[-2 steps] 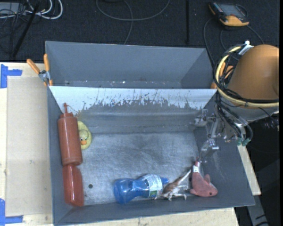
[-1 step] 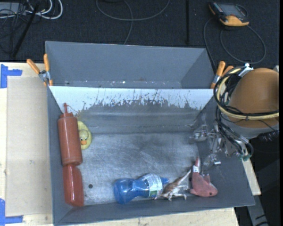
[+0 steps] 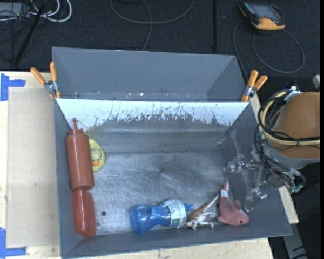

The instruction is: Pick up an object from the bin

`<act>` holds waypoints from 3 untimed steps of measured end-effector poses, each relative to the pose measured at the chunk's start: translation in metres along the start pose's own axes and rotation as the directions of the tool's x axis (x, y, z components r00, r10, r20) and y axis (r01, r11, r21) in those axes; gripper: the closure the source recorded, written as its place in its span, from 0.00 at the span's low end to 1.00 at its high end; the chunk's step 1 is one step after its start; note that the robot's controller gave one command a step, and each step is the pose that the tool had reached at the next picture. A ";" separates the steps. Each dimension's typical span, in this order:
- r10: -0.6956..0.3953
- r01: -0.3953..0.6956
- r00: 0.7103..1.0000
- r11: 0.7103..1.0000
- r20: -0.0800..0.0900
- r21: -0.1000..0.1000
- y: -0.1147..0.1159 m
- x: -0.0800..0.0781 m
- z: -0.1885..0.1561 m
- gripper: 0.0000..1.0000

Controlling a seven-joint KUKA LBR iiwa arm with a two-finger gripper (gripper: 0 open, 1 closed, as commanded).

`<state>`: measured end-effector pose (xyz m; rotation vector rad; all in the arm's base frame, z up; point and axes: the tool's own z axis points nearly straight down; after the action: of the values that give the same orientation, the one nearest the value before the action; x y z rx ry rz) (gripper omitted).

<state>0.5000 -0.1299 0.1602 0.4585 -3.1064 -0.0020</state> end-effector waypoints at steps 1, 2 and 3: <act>-0.199 0.199 0.980 0.980 0.000 0.000 -0.020 0.005 0.020 0.00; -0.314 0.314 0.949 0.949 0.000 0.006 0.040 -0.019 0.082 0.00; -0.482 0.482 0.876 0.876 -0.006 0.012 0.058 -0.021 0.093 1.00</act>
Offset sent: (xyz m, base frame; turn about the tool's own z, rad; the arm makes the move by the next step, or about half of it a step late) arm 0.0068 0.0534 -0.0902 -0.3286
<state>0.5033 -0.0678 0.0677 1.2161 -2.8943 0.0181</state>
